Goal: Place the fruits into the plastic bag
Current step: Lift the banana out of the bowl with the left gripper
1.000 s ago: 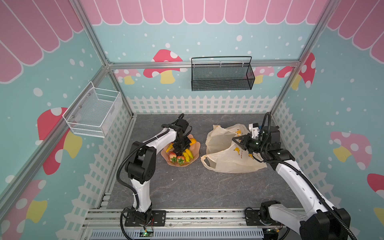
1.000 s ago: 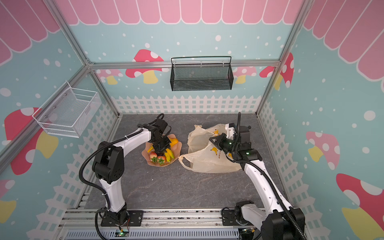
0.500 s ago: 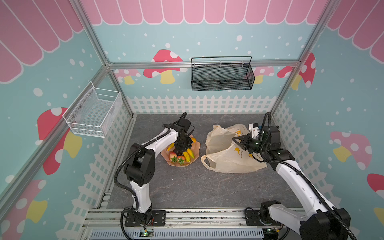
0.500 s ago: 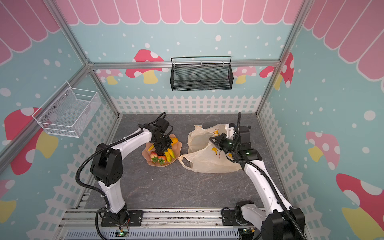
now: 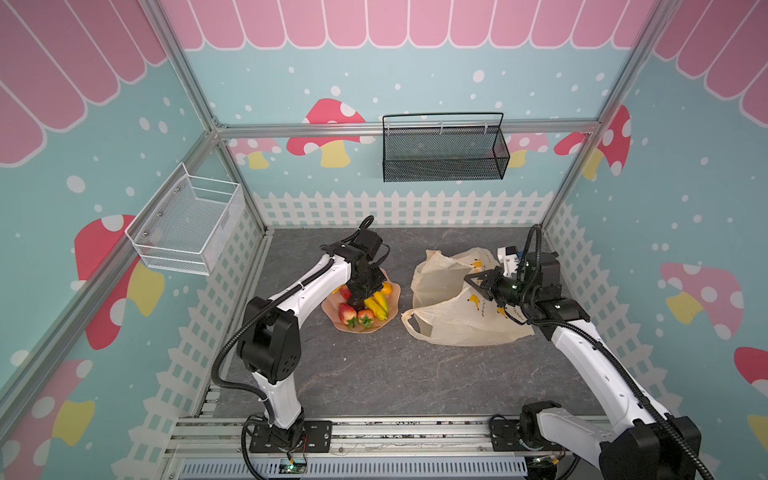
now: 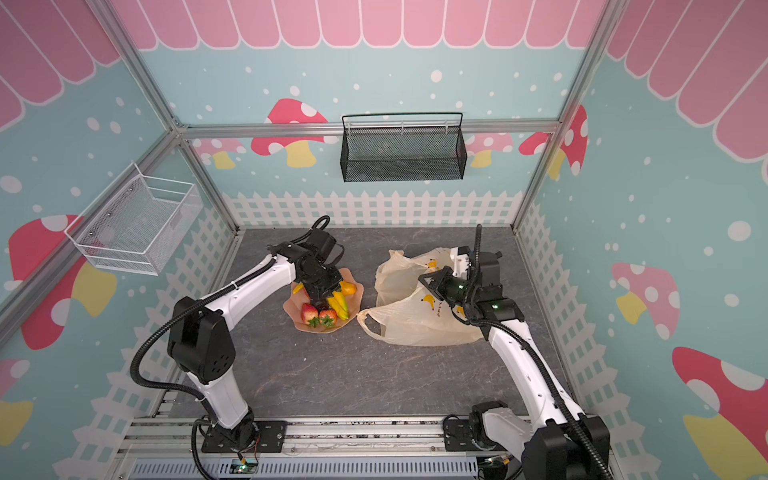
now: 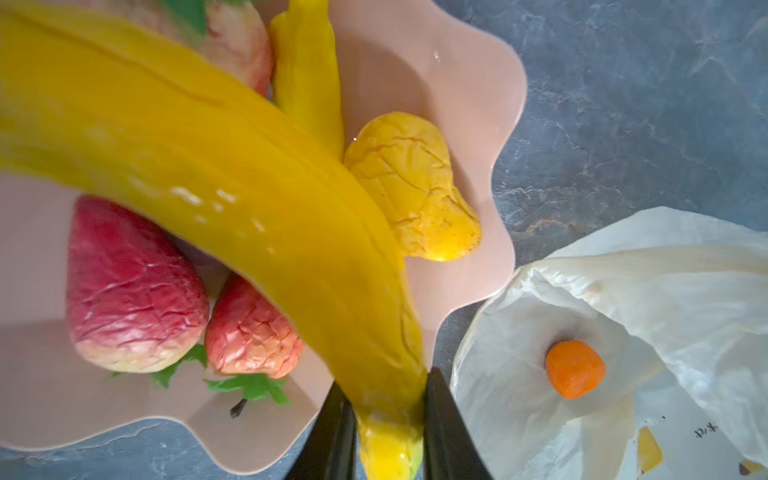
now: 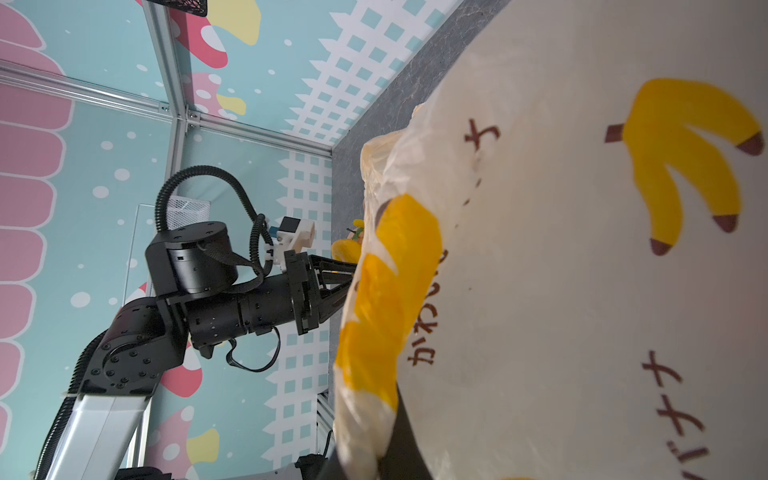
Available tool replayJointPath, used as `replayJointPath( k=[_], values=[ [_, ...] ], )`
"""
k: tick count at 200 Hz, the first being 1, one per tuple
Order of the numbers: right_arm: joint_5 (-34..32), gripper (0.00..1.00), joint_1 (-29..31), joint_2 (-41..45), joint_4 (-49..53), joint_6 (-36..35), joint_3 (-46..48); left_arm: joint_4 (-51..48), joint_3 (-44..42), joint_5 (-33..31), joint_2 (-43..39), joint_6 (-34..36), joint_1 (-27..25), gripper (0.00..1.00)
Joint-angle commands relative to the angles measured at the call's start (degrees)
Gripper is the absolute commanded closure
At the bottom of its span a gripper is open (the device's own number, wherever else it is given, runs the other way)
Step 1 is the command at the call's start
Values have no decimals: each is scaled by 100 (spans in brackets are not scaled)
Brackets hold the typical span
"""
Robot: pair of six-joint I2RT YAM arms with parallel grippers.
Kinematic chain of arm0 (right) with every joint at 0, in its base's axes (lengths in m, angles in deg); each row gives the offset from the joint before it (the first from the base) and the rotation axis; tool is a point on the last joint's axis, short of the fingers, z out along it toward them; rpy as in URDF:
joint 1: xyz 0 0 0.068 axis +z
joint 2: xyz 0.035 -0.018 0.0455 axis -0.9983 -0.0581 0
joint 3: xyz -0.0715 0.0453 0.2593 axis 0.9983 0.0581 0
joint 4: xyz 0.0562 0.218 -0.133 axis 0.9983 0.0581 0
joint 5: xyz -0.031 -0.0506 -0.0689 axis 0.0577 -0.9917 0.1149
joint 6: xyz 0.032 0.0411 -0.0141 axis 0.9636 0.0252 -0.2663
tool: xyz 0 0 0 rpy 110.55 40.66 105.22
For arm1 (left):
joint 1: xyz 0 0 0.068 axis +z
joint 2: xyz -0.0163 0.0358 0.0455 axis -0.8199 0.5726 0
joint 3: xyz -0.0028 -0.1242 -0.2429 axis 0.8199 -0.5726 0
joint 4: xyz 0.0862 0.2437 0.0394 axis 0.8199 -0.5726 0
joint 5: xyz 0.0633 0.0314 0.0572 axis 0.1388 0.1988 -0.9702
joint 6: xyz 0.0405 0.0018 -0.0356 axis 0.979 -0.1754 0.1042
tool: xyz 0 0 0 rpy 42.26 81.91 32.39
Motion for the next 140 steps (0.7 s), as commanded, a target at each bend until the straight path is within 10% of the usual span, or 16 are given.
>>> replayJointPath(
  k=[1, 59, 140],
  values=[
    [42, 100, -15, 10, -13, -30, 77, -267, 199, -319, -273, 61, -33, 78],
    [41, 100, -20, 26, 6, -38, 69, -378, 439, -750, -550, 427, -189, 82],
    [42, 100, -17, 54, 63, -81, 87, -205, 787, -258, -661, 2878, -509, 86]
  ],
)
